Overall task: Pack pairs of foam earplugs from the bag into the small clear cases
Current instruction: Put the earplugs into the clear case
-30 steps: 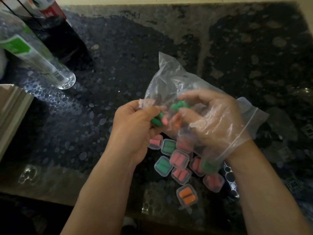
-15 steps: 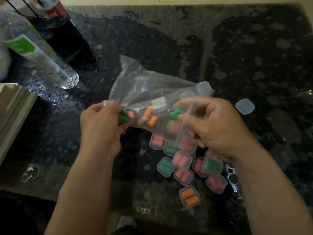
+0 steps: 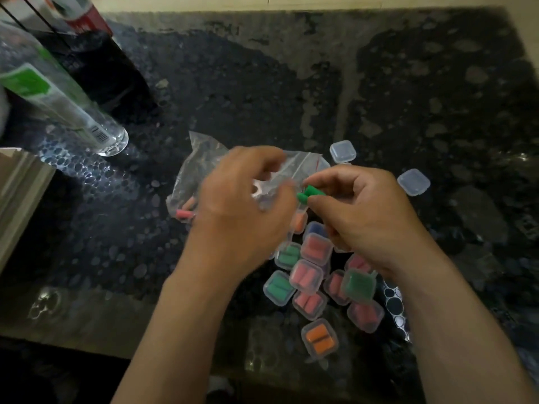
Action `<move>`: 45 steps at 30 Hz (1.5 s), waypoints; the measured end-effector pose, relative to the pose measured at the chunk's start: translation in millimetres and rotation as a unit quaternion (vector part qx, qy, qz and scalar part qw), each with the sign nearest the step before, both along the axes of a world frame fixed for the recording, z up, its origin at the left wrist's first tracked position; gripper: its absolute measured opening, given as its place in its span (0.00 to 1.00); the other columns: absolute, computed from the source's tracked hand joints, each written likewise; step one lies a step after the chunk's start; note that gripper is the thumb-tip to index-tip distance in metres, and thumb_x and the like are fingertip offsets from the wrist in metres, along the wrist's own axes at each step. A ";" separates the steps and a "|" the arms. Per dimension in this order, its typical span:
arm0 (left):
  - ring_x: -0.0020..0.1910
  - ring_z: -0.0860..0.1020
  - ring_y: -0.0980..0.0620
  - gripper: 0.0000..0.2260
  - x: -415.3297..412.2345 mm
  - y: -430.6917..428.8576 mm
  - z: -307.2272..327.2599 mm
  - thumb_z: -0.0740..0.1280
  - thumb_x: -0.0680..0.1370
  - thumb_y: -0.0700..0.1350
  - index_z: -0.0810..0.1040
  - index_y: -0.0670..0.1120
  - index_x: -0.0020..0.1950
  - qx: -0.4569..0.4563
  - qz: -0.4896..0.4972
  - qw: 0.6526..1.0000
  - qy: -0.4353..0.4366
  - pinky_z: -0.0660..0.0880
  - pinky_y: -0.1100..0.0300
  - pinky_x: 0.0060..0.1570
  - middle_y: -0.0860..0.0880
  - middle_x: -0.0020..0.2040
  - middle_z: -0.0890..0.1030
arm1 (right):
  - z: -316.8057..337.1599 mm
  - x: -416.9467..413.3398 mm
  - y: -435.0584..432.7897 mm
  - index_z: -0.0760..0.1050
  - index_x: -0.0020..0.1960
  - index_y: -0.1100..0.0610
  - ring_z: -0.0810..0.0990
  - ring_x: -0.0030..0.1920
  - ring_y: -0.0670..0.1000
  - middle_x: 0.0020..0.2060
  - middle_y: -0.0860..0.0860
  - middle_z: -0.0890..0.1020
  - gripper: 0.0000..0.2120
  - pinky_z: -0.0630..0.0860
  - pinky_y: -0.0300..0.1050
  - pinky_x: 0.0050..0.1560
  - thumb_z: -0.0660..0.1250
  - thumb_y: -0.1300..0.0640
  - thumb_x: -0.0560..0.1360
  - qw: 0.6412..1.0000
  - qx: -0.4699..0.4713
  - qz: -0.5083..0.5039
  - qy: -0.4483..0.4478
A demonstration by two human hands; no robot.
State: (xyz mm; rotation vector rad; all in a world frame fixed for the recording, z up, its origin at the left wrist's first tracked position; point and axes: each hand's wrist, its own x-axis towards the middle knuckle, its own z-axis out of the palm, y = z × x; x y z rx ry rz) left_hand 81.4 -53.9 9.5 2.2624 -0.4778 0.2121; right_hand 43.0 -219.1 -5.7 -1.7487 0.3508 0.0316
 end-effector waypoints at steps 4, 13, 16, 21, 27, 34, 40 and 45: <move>0.59 0.75 0.51 0.27 -4.8 -10.4 -12.4 0.76 0.73 0.49 0.74 0.49 0.71 0.134 -0.054 0.989 0.039 0.75 0.57 0.57 0.50 0.61 0.77 | -4.5 0.7 -5.3 0.84 0.49 0.51 0.84 0.41 0.42 0.41 0.45 0.86 0.07 0.83 0.46 0.45 0.74 0.61 0.74 0.997 -0.068 -0.033 0.013; 0.52 0.77 0.32 0.18 14.7 20.4 -16.6 0.69 0.68 0.29 0.86 0.40 0.55 0.205 0.184 0.961 0.011 0.75 0.42 0.51 0.36 0.53 0.80 | -6.1 0.1 -18.3 0.81 0.43 0.48 0.83 0.35 0.46 0.34 0.46 0.83 0.07 0.79 0.43 0.35 0.72 0.60 0.75 0.988 -0.064 -0.135 0.030; 0.57 0.76 0.35 0.21 10.2 8.6 -12.6 0.71 0.70 0.35 0.83 0.44 0.64 0.221 0.138 0.965 0.026 0.71 0.43 0.58 0.39 0.59 0.80 | -5.2 0.7 -19.2 0.81 0.43 0.49 0.85 0.35 0.48 0.33 0.48 0.84 0.06 0.81 0.44 0.33 0.71 0.60 0.75 0.985 -0.058 -0.159 0.029; 0.55 0.78 0.43 0.21 1.1 -19.3 -10.1 0.67 0.72 0.47 0.81 0.45 0.65 0.155 0.041 0.987 0.015 0.76 0.41 0.56 0.45 0.57 0.80 | -4.0 1.5 -21.3 0.81 0.43 0.54 0.85 0.31 0.47 0.32 0.46 0.84 0.07 0.79 0.40 0.30 0.69 0.64 0.75 0.978 0.016 -0.208 0.019; 0.51 0.80 0.41 0.14 9.2 -48.8 -26.2 0.69 0.76 0.41 0.84 0.44 0.60 0.132 -0.020 0.991 0.010 0.79 0.39 0.51 0.46 0.55 0.83 | -5.4 0.2 -29.4 0.83 0.41 0.50 0.85 0.34 0.47 0.34 0.47 0.86 0.12 0.79 0.38 0.33 0.68 0.66 0.74 0.972 0.044 -0.232 0.018; 0.50 0.82 0.37 0.13 19.6 -91.0 -55.6 0.71 0.72 0.43 0.85 0.46 0.57 0.174 -0.069 0.982 -0.005 0.78 0.39 0.49 0.45 0.57 0.85 | -11.3 0.2 -41.8 0.83 0.39 0.49 0.83 0.32 0.46 0.33 0.49 0.86 0.14 0.80 0.43 0.33 0.67 0.66 0.73 0.967 0.073 -0.242 0.018; 0.52 0.80 0.37 0.14 22.3 -107.3 -66.5 0.75 0.73 0.43 0.84 0.46 0.58 0.206 -0.051 0.977 -0.009 0.73 0.43 0.52 0.45 0.58 0.84 | -14.9 -1.4 -50.7 0.84 0.43 0.50 0.86 0.40 0.50 0.37 0.48 0.86 0.10 0.85 0.57 0.45 0.67 0.61 0.70 0.967 0.064 -0.246 0.030; 0.51 0.79 0.40 0.12 15.7 -105.1 -53.4 0.76 0.73 0.43 0.83 0.45 0.56 0.164 -0.045 0.985 -0.018 0.74 0.45 0.51 0.45 0.53 0.83 | -8.5 -5.7 -57.0 0.83 0.41 0.50 0.86 0.38 0.49 0.35 0.47 0.85 0.09 0.83 0.50 0.38 0.66 0.61 0.70 0.962 0.088 -0.256 0.030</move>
